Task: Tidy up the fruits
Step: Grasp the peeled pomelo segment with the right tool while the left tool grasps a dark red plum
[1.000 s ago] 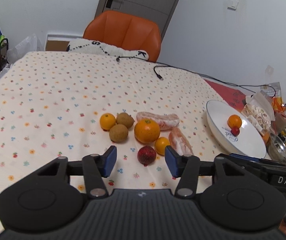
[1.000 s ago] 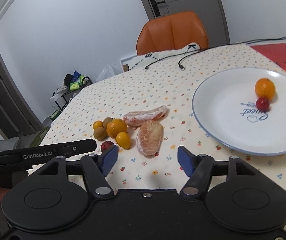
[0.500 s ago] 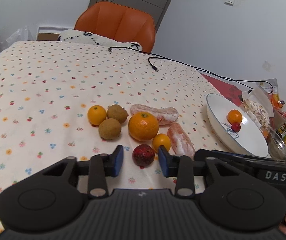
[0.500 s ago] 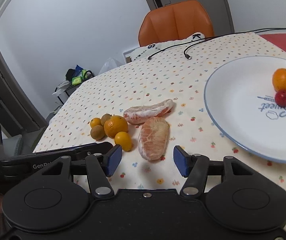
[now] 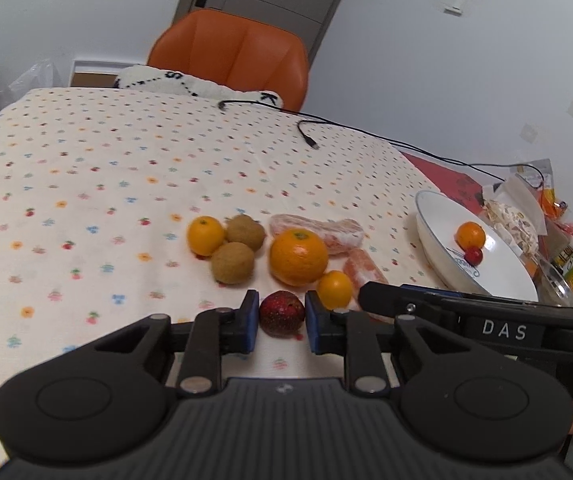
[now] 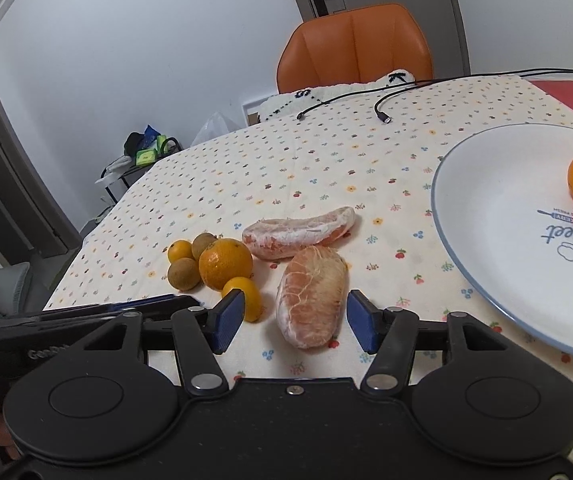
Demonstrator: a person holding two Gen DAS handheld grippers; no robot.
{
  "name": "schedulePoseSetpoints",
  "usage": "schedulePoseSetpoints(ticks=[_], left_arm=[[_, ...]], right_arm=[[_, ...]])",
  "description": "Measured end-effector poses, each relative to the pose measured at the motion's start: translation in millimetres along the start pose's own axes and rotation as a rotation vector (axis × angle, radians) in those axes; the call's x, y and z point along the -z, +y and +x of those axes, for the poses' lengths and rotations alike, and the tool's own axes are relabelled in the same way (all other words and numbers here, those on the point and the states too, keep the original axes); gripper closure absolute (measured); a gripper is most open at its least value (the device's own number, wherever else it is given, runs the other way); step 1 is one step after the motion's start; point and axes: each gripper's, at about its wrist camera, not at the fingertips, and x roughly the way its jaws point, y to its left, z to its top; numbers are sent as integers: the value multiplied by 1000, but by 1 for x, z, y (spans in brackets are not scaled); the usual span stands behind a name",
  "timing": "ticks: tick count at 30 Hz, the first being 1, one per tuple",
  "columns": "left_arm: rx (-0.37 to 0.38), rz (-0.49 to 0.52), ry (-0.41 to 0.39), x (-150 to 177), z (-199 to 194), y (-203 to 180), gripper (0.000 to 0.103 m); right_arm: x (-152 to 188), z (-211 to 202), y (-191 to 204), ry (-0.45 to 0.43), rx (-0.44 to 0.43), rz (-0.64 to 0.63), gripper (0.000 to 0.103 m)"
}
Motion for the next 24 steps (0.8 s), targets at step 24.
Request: schedulePoseSetpoints(ticks=[24], left_arm=[[-27,-11,-63,-7,-27,-4,80]], right_arm=[[2,-9,9,-15,31,-52,70]])
